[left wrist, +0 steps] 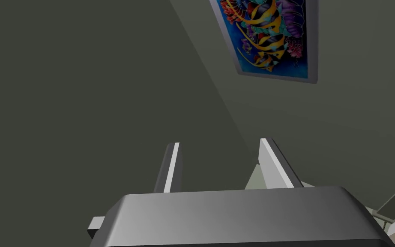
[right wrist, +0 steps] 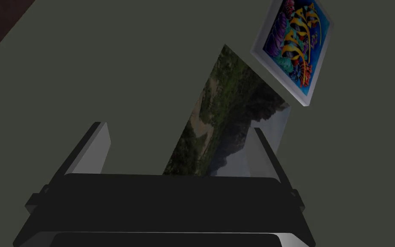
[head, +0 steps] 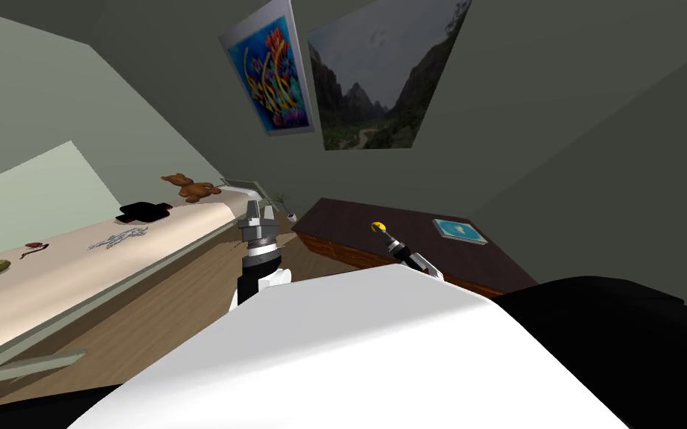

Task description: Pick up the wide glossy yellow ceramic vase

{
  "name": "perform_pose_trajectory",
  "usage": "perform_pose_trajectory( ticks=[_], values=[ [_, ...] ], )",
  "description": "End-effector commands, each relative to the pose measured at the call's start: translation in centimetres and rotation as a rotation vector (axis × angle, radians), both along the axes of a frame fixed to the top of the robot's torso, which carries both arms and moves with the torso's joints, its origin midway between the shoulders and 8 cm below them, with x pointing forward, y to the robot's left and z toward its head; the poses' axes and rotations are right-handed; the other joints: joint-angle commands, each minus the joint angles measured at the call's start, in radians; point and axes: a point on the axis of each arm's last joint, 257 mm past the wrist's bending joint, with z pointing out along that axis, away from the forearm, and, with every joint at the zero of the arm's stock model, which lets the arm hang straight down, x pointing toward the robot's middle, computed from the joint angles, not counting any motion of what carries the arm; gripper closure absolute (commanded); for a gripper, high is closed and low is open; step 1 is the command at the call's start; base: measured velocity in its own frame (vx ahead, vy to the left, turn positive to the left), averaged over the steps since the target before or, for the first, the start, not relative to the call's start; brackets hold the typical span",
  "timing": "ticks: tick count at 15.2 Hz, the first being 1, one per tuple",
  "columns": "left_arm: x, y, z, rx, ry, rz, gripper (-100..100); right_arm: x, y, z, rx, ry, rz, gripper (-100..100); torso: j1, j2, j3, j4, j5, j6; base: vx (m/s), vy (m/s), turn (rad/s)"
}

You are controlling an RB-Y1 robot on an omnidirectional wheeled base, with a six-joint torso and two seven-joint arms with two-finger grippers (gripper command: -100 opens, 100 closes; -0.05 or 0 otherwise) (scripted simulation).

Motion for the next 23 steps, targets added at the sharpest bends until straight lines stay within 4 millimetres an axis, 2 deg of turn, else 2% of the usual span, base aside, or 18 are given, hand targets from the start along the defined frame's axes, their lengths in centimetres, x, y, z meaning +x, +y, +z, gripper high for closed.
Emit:
perform_pose_trajectory(
  ticks=[1, 3, 6, 7, 12, 14, 16, 18, 19, 23],
  values=[
    [0.0, 0.0, 0.0, 0.000, 0.000, 0.000, 0, -0.2, -1.1, -1.9, -0.047, 0.035, 0.000, -100, 0.000, 0.000, 0.000, 0.000, 0.000, 0.000, -0.003, 0.012, 0.247],
    [0.0, 0.0, 0.0, 0.000, 0.000, 0.000, 0, -0.3, -1.8, -3.3, -0.110, 0.060, 0.014, -100, 0.000, 0.000, 0.000, 0.000, 0.000, 0.001, -0.001, 0.009, 0.166],
    [0.0, 0.0, 0.0, 0.000, 0.000, 0.000, 0, -0.7, -2.9, -5.1, -0.117, 0.100, -0.005, -100, 0.000, 0.000, 0.000, 0.000, 0.000, 0.001, 0.001, 0.006, 0.106],
    [0.0, 0.0, 0.0, 0.000, 0.000, 0.000, 0, -0.8, -3.7, -6.2, -0.179, 0.120, 0.010, -100, -0.001, 0.000, 0.000, 0.000, 0.000, 0.001, 0.000, 0.012, 0.181],
    [0.0, 0.0, 0.0, 0.000, 0.000, 0.000, 0, -2.0, -6.3, -9.8, -0.251, 0.200, -0.003, -100, 0.000, 0.000, 0.000, 0.000, 0.000, 0.000, 0.002, 0.009, 0.187],
    [0.0, 0.0, 0.0, 0.000, 0.000, 0.000, 0, -2.1, -6.5, -10.1, -0.252, 0.206, -0.006, -100, 0.000, 0.000, 0.000, 0.000, 0.000, 0.001, 0.002, 0.001, -0.024],
    [0.0, 0.0, 0.0, 0.000, 0.000, 0.000, 0, -2.7, -8.1, -11.8, -0.317, 0.246, 0.000, -100, 0.000, 0.000, 0.000, 0.000, 0.000, 0.000, 0.002, 0.012, 0.253],
    [0.0, 0.0, 0.0, 0.000, 0.000, 0.000, 0, -3.0, -8.5, -12.3, -0.319, 0.260, -0.006, -100, 0.000, 0.000, 0.000, 0.000, 0.000, 0.001, 0.004, 0.000, 0.043],
    [0.0, 0.0, 0.0, 0.000, 0.000, 0.000, 0, -3.2, -9.7, -13.2, -0.379, 0.280, 0.008, -100, -0.001, 0.000, 0.000, 0.000, 0.000, 0.001, 0.004, 0.011, 0.168],
    [0.0, 0.0, 0.0, 0.000, 0.000, 0.000, 0, -4.6, -12.3, -15.5, -0.445, 0.345, 0.001, -100, 0.000, -0.001, 0.000, 0.000, 0.000, 0.000, 0.005, 0.009, 0.231]
  ],
)
